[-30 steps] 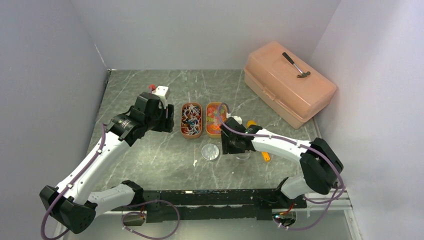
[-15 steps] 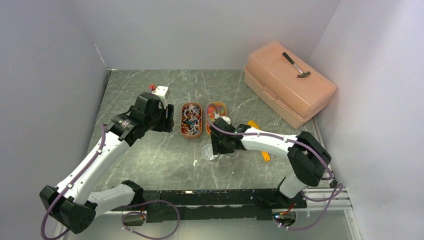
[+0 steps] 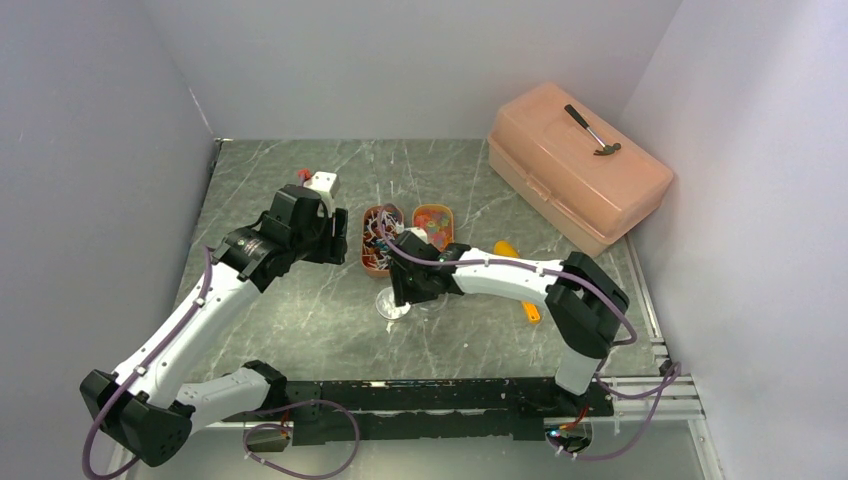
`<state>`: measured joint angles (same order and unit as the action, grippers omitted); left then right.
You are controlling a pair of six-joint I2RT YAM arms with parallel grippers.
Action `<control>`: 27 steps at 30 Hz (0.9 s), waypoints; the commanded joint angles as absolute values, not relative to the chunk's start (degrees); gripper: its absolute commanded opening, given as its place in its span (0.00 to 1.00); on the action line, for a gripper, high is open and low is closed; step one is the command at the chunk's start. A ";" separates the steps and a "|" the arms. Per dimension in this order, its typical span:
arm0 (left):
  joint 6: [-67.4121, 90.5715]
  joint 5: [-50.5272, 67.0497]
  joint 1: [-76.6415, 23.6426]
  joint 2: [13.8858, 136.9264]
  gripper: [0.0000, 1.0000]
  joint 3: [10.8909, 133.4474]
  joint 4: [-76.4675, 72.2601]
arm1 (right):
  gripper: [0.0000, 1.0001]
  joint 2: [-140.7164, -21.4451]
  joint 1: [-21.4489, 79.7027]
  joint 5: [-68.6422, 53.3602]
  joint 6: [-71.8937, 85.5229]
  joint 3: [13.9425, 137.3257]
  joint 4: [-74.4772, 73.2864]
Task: Pack the candies
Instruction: Move the packing bottle to the center of the board.
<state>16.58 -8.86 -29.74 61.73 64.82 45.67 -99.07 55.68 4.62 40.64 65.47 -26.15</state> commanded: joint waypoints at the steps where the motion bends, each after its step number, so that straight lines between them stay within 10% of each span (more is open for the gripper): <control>1: 15.69 -9.64 -29.97 61.63 0.66 64.46 44.89 | 0.48 -99.83 57.09 4.29 40.96 69.40 -25.48; 27: 16.53 -9.48 -30.19 59.58 0.66 64.05 44.38 | 0.52 -73.81 55.91 23.45 39.41 61.89 -42.83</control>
